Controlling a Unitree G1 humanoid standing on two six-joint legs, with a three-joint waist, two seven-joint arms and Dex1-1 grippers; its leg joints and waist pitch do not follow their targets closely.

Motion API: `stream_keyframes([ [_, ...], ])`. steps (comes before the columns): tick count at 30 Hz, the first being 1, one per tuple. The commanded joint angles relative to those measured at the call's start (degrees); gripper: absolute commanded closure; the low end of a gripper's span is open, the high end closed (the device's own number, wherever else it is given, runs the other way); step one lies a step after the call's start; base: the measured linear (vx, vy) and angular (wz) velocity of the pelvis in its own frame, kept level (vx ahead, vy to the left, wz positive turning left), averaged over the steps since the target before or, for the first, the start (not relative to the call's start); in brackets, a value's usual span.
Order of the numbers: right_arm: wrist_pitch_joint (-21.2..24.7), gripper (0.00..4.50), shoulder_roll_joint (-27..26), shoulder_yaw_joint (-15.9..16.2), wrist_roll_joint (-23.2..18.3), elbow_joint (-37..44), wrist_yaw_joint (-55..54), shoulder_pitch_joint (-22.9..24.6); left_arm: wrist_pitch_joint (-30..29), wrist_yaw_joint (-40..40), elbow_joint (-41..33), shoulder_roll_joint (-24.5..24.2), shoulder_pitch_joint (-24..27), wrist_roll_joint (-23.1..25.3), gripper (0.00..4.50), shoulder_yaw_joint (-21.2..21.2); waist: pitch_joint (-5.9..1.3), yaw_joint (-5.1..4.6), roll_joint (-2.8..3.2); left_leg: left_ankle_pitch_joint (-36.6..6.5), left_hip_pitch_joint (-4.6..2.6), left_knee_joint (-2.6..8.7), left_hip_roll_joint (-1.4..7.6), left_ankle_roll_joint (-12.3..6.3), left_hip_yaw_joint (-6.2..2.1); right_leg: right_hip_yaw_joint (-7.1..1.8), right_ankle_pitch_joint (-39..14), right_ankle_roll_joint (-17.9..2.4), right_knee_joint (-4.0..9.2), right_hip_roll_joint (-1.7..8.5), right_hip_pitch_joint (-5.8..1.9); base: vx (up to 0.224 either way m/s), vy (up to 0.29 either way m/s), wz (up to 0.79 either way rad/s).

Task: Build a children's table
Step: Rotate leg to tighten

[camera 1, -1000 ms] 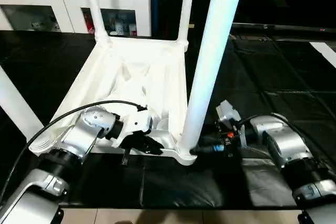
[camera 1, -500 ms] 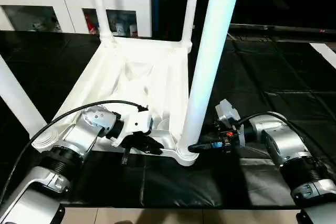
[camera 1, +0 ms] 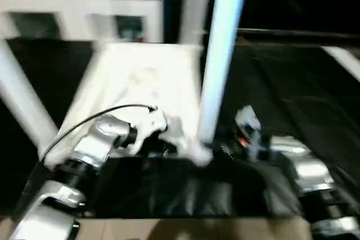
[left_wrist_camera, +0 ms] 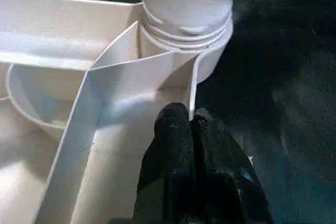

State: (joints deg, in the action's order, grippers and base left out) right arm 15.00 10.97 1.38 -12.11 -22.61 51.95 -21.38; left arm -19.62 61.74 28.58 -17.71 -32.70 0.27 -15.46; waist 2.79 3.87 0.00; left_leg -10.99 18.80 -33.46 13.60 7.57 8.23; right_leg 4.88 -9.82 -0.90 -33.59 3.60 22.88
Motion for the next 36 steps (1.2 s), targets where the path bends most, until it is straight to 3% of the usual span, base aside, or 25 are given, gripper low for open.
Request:
stream_keyframes([
  [1, 5.11, 2.57, -9.17, 4.74, -0.28, -2.7, -5.74, -1.4, -3.94, -8.16, -4.64, 6.24, -0.97, -2.12, 4.5, 1.75, -2.79, -0.66, 0.42, -19.77, 1.14, 4.48, -1.49, -0.87, 0.42, -0.14, -35.82, -1.45, 6.65, 3.47, -3.06, -0.029, 0.036, -0.2],
  [2, 5.44, 2.57, -11.24, 3.89, -0.23, -4.16, -9.11, -2.73, -5.33, -9.72, -5.42, 7.42, -0.88, -2.16, 4.5, 2.22, -2.85, -1.09, 0.73, -20.45, 1.03, 4.56, -1.3, -0.77, 0.29, 0.17, -34.62, -2.06, 6.63, 3.55, -3.05, -0.032, 0.033, -0.2],
  [3, 5.88, 2.57, -13.02, 2.99, -0.35, -6.03, -12.14, -4.4, -6.26, -11.0, -6.05, 8.54, -0.87, -2.21, 4.5, 2.53, -2.8, -2.01, 0.63, -21.57, 1.3, 4.56, -1.34, -0.85, 0.04, 0.96, -33.66, -2.18, 6.81, 3.51, -3.31, -0.032, 0.033, -0.2],
  [5, 6.08, 2.57, -15.48, 1.82, 0.33, -8.92, -17.32, -7.2, -7.77, -13.25, -6.99, 10.41, -1.02, -2.11, 4.5, 2.83, -2.61, -3.14, 0.77, -24.85, 0.73, 4.41, -1.34, -1.41, -0.12, 2.36, -33.78, -1.91, 7.52, 3.56, -3.18, -0.017, 0.021, -0.1],
  [6, 6.16, 2.57, -16.28, 1.5, 0.74, -9.71, -19.25, -8.06, -8.44, -14.1, -7.4, 11.03, -1.08, -2.02, 4.5, 2.86, -2.61, -3.67, 1.32, -26.36, 0.68, 4.55, -1.13, -1.63, -0.42, 2.94, -33.13, -1.43, 7.82, 3.75, -3.58, 0.0, 0.0, 0.0],
  [8, 6.03, 2.57, -16.81, 1.54, 1.39, -10.69, -20.61, -9.01, -8.77, -14.81, -7.53, 11.6, -1.29, -1.75, 4.5, 2.65, -2.5, -4.66, 1.52, -29.19, 0.79, 5.07, -0.41, -2.32, -1.04, 3.53, -29.34, -2.14, 7.57, 4.04, -4.2, 0.0, 0.0, 0.0],
  [9, 5.31, 2.57, -17.56, 1.3, 2.01, -11.4, -21.29, -9.7, -9.05, -15.8, -7.74, 11.97, -1.59, -0.87, 4.5, 1.99, -2.4, -5.0, 1.62, -31.75, 0.36, 5.34, -0.11, -2.59, -1.17, 3.59, -27.03, -2.88, 7.51, 4.38, -4.15, 0.0, 0.0, 0.0],
  [10, 5.09, 2.22, -17.69, 1.28, 2.32, -11.29, -21.31, -9.67, -9.36, -16.17, -7.95, 12.0, -1.58, -0.54, 4.5, 1.88, -2.32, -5.26, 1.16, -31.86, 0.21, 5.22, -0.26, -2.58, -1.06, 3.7, -27.61, -2.94, 7.73, 4.49, -3.9, 0.0, 0.0, 0.0],
  [11, 4.92, 2.22, -17.79, 1.23, 2.59, -11.1, -21.33, -9.56, -9.73, -16.53, -8.21, 11.99, -1.54, -0.27, 4.5, 1.82, -2.24, -5.22, 1.23, -31.71, -0.1, 4.97, -0.57, -2.5, -0.95, 3.83, -28.88, -2.96, 7.96, 4.62, -3.62, 0.0, 0.0, 0.0],
  [12, 5.16, 2.01, -17.5, 0.94, 2.48, -9.99, -20.78, -8.62, -9.83, -16.96, -8.43, 11.23, -1.41, 0.49, 4.5, 1.62, -2.29, -5.25, 0.98, -28.91, -0.12, 4.41, -1.25, -2.57, -0.56, 3.93, -31.46, -2.59, 8.51, 4.91, -3.34, 0.0, 0.0, 0.0],
  [14, 5.26, 1.87, -17.35, 0.83, 2.29, -9.71, -20.51, -8.33, -9.83, -16.98, -8.48, 10.93, -1.37, 0.64, 4.5, 1.56, -2.45, -5.04, 1.03, -26.99, -0.07, 4.36, -1.35, -2.68, -0.4, 3.61, -31.1, -2.97, 8.42, 5.01, -3.21, 0.0, 0.0, 0.0],
  [15, 4.38, 1.68, -16.34, 1.14, 2.57, -8.89, -19.59, -7.41, -9.52, -16.84, -8.45, 10.16, -1.22, 0.97, 4.5, 1.59, -2.58, -4.61, 1.07, -24.03, 0.3, 4.57, -1.22, -2.84, -0.24, 3.01, -28.39, -4.22, 7.92, 4.96, -3.37, 0.0, 0.0, 0.0],
  [18, 3.4, 1.43, -15.23, 1.73, 2.94, -8.28, -18.48, -6.72, -9.3, -16.71, -8.3, 9.54, -1.16, 1.25, 4.5, 1.59, -2.64, -4.37, 0.95, -22.2, 0.49, 4.76, -1.05, -3.04, -0.09, 2.46, -25.43, -5.99, 7.19, 4.81, -3.35, 0.0, 0.0, 0.0],
  [25, 1.77, 0.88, -4.41, 1.26, 0.22, -1.69, -5.27, -2.66, -4.43, -8.89, -6.79, 2.85, -0.79, 1.8, 4.5, 0.48, -3.29, -2.75, 0.61, -16.28, 0.7, 4.55, -0.99, -4.22, 0.68, 1.28, -21.14, -8.02, 6.12, 4.47, -3.39, 0.0, 0.0, 0.0],
  [27, 1.59, 0.7, -3.5, 0.98, -0.03, -1.21, -3.91, -2.48, -4.0, -7.77, -6.85, 2.21, -0.66, 1.71, 4.5, 0.2, -3.63, -1.93, 0.33, -12.47, 1.02, 4.24, -0.97, -5.13, 1.15, 0.68, -18.17, -9.06, 5.4, 4.3, -3.25, 0.0, 0.0, 0.0],
  [29, 1.7, 0.62, -0.61, 0.61, -1.06, -0.01, 0.52, -2.33, -2.1, -4.66, -6.47, 0.26, -0.56, 1.91, 4.5, -0.86, -3.68, -1.51, 0.4, -11.01, 1.26, 4.13, -0.97, -5.13, 1.41, 0.49, -17.73, -9.48, 5.01, 4.25, -3.37, 0.0, 0.0, 0.0],
  [30, 1.14, 0.44, 2.46, 0.81, -1.37, 0.29, 4.83, -2.69, -0.26, -0.85, -6.07, -1.61, -0.52, 1.69, 4.5, -1.78, -3.98, -0.93, 0.44, -8.44, 1.37, 4.02, -0.92, -5.4, 1.38, 0.44, -14.84, -9.88, 4.5, 4.22, -3.6, 0.0, 0.0, 0.0],
  [32, 0.37, 0.28, 4.54, 1.21, -1.21, 0.14, 7.71, -3.14, 0.86, 1.98, -5.62, -3.0, -0.59, 1.57, 4.5, -2.56, -3.95, -0.76, 0.41, -7.63, 1.47, 3.93, -0.85, -5.71, 1.47, 0.34, -13.33, -10.32, 4.22, 4.11, -3.55, 0.0, 0.0, 0.0],
  [34, 0.17, 0.13, 5.01, 1.35, -1.16, 0.08, 8.41, -3.27, 1.37, 2.69, -5.49, -3.34, -0.62, 1.58, 4.5, -2.76, -3.93, -0.11, 0.48, -7.24, 1.14, 3.88, -0.75, -5.42, 1.64, 0.14, -12.53, -11.16, 3.96, 4.13, -3.25, 0.0, 0.0, 0.0],
  [36, -0.62, 0.05, 8.17, 2.78, -1.14, 0.02, 13.61, -4.13, 5.01, 7.84, -4.46, -5.56, -0.91, 1.2, 4.5, -4.15, -3.96, 0.35, 0.4, -7.74, 1.07, 3.91, -0.77, -5.23, 1.67, 0.14, -13.08, -11.2, 3.89, 4.02, -3.3, 0.0, 0.0, 0.0],
])
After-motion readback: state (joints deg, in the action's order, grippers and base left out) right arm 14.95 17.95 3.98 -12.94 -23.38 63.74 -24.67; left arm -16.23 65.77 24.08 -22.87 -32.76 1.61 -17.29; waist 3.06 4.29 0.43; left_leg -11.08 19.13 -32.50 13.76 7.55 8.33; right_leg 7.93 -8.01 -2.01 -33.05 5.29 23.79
